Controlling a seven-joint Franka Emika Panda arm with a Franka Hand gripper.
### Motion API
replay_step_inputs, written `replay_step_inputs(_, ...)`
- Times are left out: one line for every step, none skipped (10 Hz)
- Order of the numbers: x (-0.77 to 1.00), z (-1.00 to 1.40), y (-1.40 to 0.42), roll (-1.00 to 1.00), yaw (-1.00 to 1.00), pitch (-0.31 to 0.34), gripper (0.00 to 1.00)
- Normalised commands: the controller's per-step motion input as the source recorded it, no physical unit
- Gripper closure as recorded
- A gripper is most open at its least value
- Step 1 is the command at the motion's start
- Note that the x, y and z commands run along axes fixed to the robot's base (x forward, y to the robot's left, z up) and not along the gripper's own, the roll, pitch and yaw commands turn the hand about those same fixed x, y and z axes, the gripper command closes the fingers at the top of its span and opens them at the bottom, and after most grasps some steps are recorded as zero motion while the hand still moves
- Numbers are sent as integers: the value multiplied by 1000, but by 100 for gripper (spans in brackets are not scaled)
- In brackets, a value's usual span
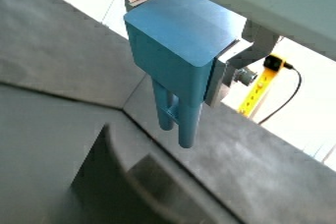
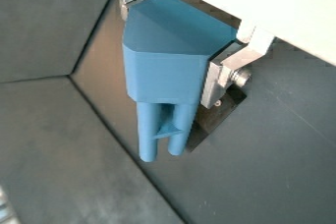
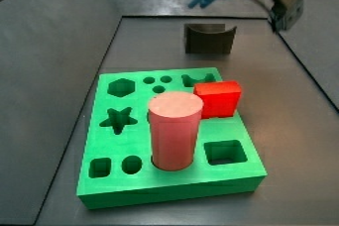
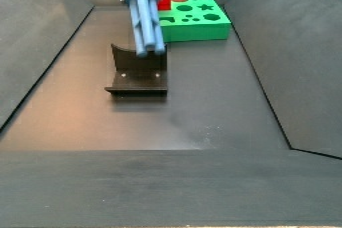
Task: Pick up the 3 prong object. Move up. Place the 3 prong object on the fixture. Regrasp the 3 prong object. Move to above the board. Insert the 3 prong object.
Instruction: Move to above the board.
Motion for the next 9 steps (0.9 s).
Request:
replay_step_inputs(-65,1000,-16,-24,98,-62,100)
replay_step_inputs(-65,1000,-13,-22,61,-71,100)
replay_step_inputs(-68,1000,-12,-25,31,-74,100)
replay_step_inputs(-63,848,-7,-35,-2,-66,100)
replay_step_inputs(-55,677,-3,-39,-27,-49,100)
replay_step_inputs(-44,509,-5,-40,-44,-28,100)
replay_step_inputs(-36,271,-3,-41,-52,-1,100)
replay_step_inputs(-670,428,-1000,-1000,-142,-113,100)
replay_step_inputs(-668,410,-1000,-1000,-141,-116,100)
